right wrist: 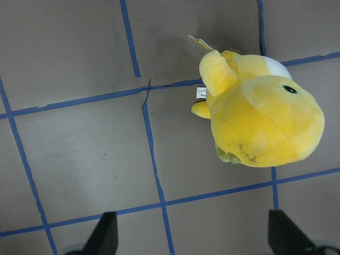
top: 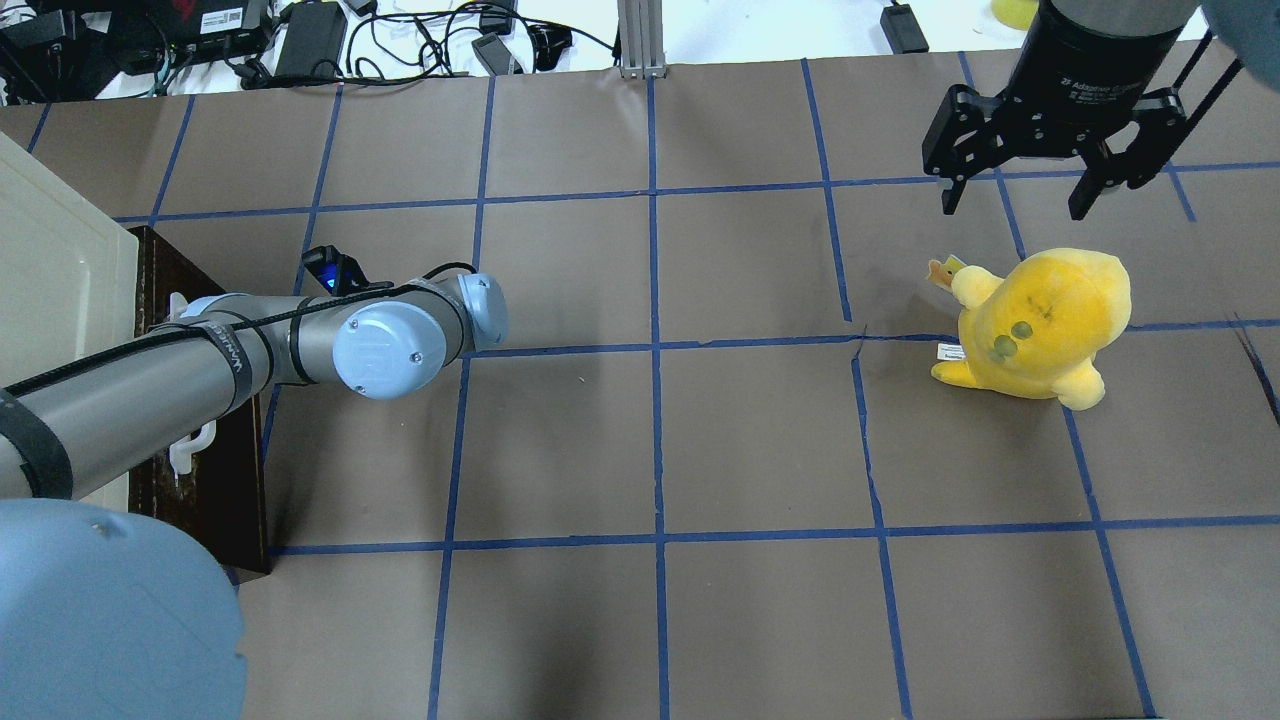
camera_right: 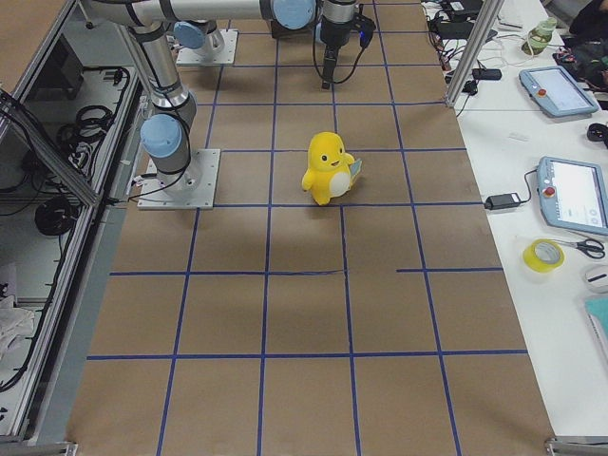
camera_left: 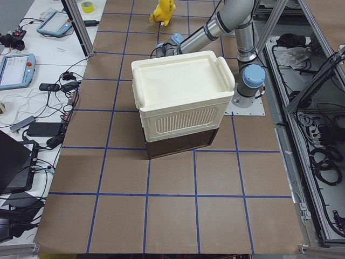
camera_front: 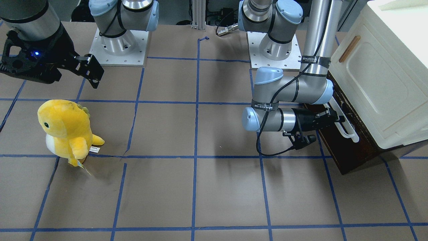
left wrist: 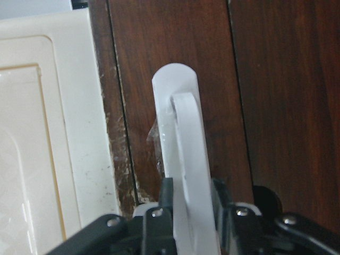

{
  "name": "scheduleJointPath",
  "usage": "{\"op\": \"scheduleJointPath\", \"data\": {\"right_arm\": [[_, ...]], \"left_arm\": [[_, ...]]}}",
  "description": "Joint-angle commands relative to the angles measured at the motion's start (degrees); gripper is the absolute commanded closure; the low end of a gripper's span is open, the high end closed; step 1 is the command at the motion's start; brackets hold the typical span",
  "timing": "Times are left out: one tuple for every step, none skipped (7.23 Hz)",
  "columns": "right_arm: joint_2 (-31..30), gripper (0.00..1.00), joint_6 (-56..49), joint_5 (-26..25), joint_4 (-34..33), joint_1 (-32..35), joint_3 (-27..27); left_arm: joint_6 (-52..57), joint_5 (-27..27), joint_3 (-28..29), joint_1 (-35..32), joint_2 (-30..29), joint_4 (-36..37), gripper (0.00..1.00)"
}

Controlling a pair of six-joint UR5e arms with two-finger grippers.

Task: Pull drawer sideways
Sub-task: 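Lower the left gripper onto the white handle and close it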

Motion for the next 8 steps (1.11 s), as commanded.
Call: {"op": "scheduleJointPath", "data": {"right_arm": [[0.0, 0.0, 0.0, 0.0, 0.0, -0.1, 0.0], [0.0, 0.0, 0.0, 0.0, 0.0, 0.0, 0.0], [0.0, 0.0, 0.0, 0.0, 0.0, 0.0, 0.0], [0.0, 0.0, 0.0, 0.0, 0.0, -0.1, 0.0], [0.0, 0.0, 0.0, 0.0, 0.0, 0.0, 0.0], [0.0, 0.0, 0.0, 0.0, 0.0, 0.0, 0.0], [0.0, 0.0, 0.0, 0.0, 0.0, 0.0, 0.0], [0.0, 0.0, 0.0, 0.0, 0.0, 0.0, 0.0]], "left_arm": [[-0.1, 1.1, 0.1, 0.0, -1.1, 0.0, 0.65], [0.1, 1.0, 0.1, 0.0, -1.3, 0.3, 0.65], [0.3, 1.0, 0.1, -0.1, -1.3, 0.3, 0.66], [0.6, 0.9, 0.2, -0.1, -1.2, 0.4, 0.67], [0.7, 0.9, 0.2, -0.1, -1.1, 0.4, 0.7], [0.8, 0.7, 0.2, -0.1, -0.9, 0.5, 0.84], [0.8, 0.7, 0.3, -0.1, -0.7, 0.5, 0.88], [0.8, 0.8, 0.3, -0.1, -0.7, 0.5, 0.88]]}}
